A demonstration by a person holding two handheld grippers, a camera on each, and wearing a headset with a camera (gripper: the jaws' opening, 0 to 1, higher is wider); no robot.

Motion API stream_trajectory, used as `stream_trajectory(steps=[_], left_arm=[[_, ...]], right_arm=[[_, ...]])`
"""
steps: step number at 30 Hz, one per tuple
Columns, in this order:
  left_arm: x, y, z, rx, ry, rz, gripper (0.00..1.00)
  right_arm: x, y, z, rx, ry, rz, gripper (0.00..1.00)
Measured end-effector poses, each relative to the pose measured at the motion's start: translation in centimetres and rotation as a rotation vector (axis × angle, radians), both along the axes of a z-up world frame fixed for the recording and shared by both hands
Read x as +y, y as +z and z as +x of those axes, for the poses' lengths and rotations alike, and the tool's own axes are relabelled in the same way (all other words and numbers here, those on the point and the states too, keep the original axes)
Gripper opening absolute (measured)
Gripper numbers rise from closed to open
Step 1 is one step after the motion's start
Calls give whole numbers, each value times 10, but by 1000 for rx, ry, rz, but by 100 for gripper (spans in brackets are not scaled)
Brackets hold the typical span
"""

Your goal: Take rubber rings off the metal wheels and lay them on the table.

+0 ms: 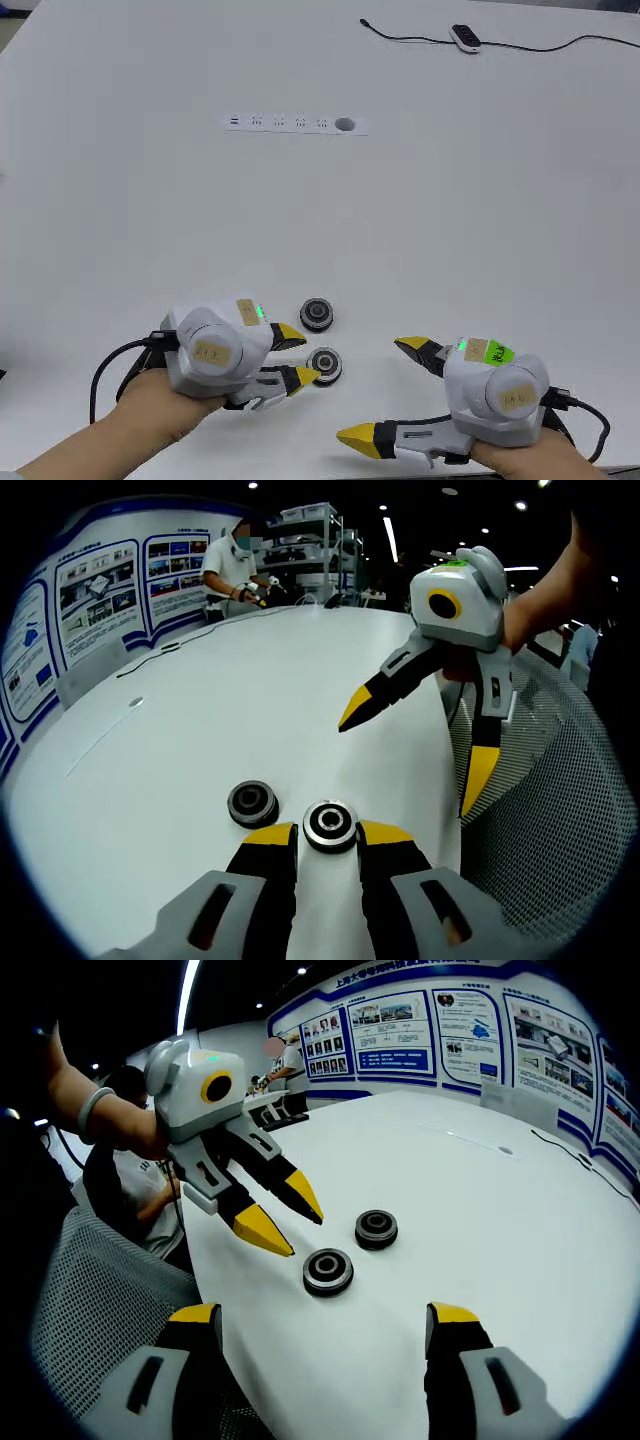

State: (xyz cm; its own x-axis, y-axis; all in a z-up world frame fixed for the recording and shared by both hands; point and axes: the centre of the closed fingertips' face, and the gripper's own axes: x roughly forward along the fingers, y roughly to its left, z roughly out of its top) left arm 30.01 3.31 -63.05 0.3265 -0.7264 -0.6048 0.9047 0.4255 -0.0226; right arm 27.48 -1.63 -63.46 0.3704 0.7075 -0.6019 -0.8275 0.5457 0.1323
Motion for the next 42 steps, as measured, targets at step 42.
stream_trajectory(steps=[42], left_arm=[[-20,-21,4,-27,-95,103,16]], right_arm=[[3,-4,0,27,-19,29,81]])
